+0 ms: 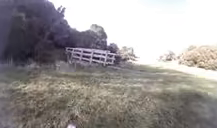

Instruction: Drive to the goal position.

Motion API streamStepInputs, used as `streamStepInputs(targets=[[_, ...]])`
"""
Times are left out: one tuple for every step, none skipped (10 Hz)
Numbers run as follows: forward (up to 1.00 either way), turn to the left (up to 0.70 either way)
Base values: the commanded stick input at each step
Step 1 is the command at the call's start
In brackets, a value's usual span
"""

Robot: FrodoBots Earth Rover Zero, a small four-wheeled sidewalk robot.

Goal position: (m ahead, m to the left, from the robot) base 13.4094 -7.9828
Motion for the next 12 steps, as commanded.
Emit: streamStepInputs(targets=[[0.70,-0.32],[0.70,-0.32],[0.70,-0.32],[0.70,-0.26],[0.70,-0.04],[0.70,0.00],[0.70,0.00],[0.70,0.00],[0.70,0.00],[0.70,0.00],[0.70,0.00],[0.70,0.00]])
